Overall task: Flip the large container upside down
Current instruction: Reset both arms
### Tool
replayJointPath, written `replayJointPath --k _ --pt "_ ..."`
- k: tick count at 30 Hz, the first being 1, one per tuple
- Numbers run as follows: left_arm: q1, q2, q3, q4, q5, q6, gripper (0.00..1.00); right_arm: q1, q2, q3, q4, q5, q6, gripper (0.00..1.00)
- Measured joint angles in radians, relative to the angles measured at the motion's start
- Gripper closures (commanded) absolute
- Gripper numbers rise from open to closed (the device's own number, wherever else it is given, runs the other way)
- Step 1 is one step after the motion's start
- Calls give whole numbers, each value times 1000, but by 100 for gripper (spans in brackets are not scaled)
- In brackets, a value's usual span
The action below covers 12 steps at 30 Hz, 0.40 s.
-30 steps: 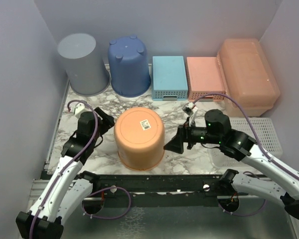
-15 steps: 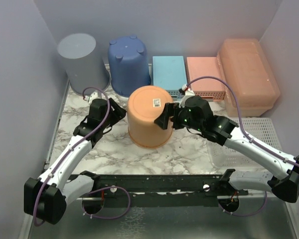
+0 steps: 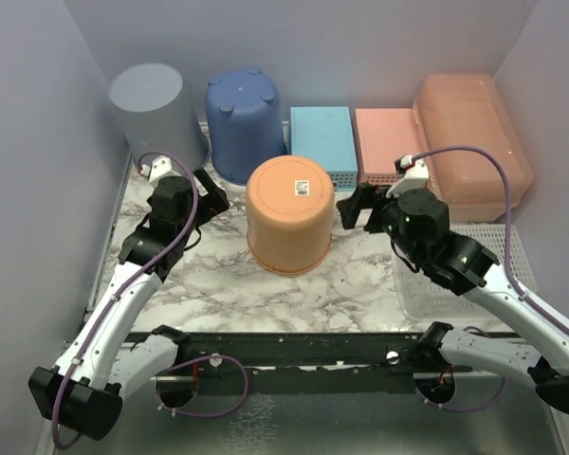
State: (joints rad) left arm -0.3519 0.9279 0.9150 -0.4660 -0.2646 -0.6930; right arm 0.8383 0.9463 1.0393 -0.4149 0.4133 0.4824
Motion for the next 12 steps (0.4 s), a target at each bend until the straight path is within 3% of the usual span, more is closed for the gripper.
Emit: replayJointPath --k 2,7,12 --pt "0 24 71 -52 -43 37 1 -54 31 49 -24 47 -37 0" --pt "0 86 175 -153 -136 108 1 -348 189 157 -61 -27 -85 0" --pt "0 86 179 -216 -177 134 1 -392 190 120 -82 -146 -88 0"
